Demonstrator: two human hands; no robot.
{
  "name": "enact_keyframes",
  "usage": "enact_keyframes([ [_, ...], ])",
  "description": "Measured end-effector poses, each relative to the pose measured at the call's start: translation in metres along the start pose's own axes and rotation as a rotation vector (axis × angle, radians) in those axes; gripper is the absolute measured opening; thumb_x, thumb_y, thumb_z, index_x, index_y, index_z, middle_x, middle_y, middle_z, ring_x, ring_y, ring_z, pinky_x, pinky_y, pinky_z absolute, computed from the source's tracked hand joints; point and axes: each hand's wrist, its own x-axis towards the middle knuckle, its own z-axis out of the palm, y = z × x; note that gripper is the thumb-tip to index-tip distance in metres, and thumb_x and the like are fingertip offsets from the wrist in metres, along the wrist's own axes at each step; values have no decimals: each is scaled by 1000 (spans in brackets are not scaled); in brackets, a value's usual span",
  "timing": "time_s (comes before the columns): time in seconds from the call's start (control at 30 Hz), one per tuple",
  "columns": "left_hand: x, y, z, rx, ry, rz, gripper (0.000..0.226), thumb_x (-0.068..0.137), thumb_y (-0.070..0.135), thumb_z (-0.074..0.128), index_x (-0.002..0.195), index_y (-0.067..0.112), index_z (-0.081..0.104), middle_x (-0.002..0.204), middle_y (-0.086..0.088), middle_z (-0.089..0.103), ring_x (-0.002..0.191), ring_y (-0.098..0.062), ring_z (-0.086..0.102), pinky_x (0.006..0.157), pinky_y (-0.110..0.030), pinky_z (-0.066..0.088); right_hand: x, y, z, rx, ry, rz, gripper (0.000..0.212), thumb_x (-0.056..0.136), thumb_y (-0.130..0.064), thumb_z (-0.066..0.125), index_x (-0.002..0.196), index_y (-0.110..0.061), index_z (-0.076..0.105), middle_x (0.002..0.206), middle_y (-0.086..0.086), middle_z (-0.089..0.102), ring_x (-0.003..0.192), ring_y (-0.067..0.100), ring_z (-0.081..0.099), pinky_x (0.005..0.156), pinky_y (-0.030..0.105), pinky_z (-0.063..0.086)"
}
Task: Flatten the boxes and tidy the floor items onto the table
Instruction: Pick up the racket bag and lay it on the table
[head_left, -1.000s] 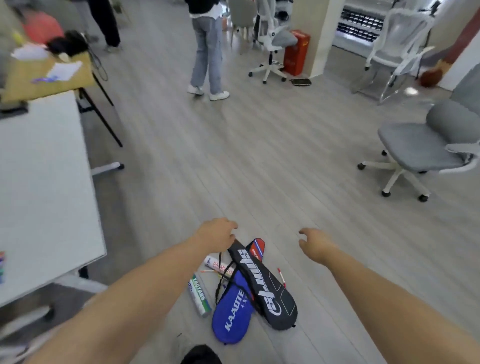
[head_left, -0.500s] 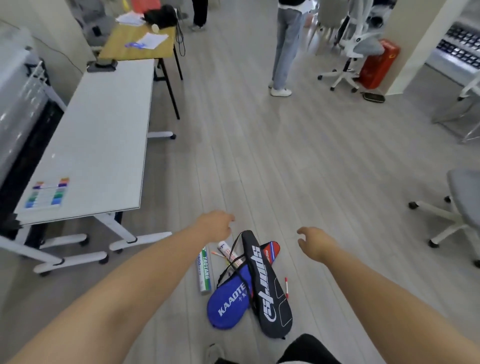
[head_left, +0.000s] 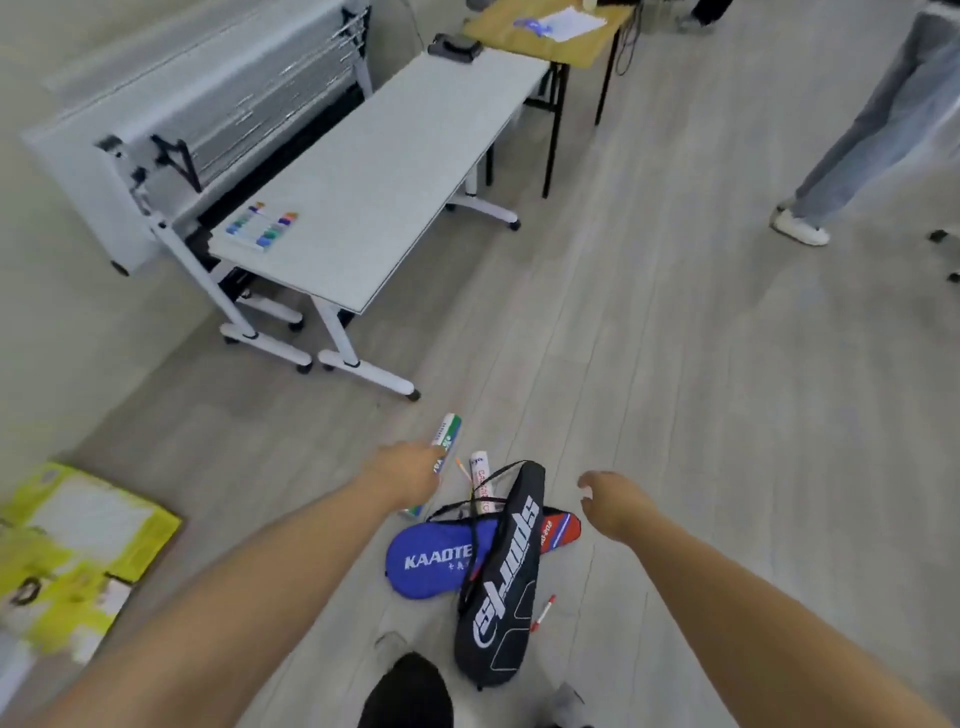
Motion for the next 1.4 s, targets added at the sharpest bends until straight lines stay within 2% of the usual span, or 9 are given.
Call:
enact_keyframes([
  [0.17, -25, -15, 32, -18, 9, -61, 42, 97, 34, 47, 138, 24, 51, 131, -8, 56, 113, -30, 59, 88, -38, 50, 14, -28, 19, -140, -98, -172, 41, 96, -18, 47, 137, -21, 50, 137, 7, 53, 124, 28, 51, 101, 38, 44],
  [0.4, -12, -45, 87, -177, -49, -225, 45, 98, 31, 44, 143, 23, 45, 134, -7, 54, 116, -30, 57, 91, -38, 47, 78, -56, 49, -269, -168, -267, 40, 89, -19, 47, 127, -27, 56, 127, 3, 57, 118, 28, 55, 96, 37, 47],
  [0.6, 41, -48, 173, -376, -44, -397, 47, 100, 33, 44, 146, 24, 43, 136, -4, 54, 118, -28, 55, 96, -38, 47, 176, -72, 86, -431, -218, -456, 47, 91, -12, 45, 137, -23, 50, 141, 3, 51, 129, 27, 47, 105, 38, 42],
  [0.77, 126, -47, 280, -617, 10, -623, 49, 101, 33, 44, 150, 25, 40, 145, -5, 49, 127, -27, 49, 103, -38, 44, 281, -55, 177, -540, -249, -621, 62, 91, -7, 49, 148, -24, 35, 157, 2, 31, 145, 24, 25, 115, 40, 27],
  [0.93, 223, -31, 423, -707, -63, -683, 52, 101, 37, 47, 151, 26, 38, 150, -2, 45, 134, -25, 44, 106, -39, 41, 373, -9, 306, -623, -329, -676, 71, 90, -2, 50, 152, -24, 24, 164, 1, 14, 151, 20, 8, 120, 43, 17],
  [1.17, 299, 3, 616, -714, -207, -672, 52, 96, 43, 53, 143, 24, 40, 133, -4, 53, 121, -27, 51, 99, -42, 46, 470, 50, 452, -727, -373, -675, 80, 90, -3, 50, 156, -25, 11, 165, 1, 3, 152, 20, 0, 121, 40, 12],
  [1.3, 329, 21, 703, -742, -271, -739, 66, 93, 46, 57, 149, 23, 32, 142, -5, 46, 128, -28, 47, 103, -43, 42, 506, 83, 521, -769, -396, -641, 83, 91, -1, 48, 156, -28, 5, 165, 2, -5, 152, 20, -7, 123, 41, 5],
  [1.4, 346, 36, 746, -737, -303, -756, 67, 92, 48, 58, 146, 19, 31, 143, -4, 44, 130, -26, 46, 102, -43, 41, 524, 98, 553, -817, -383, -659, 81, 91, -5, 48, 156, -28, 6, 165, 3, 2, 152, 23, -5, 123, 44, 1],
])
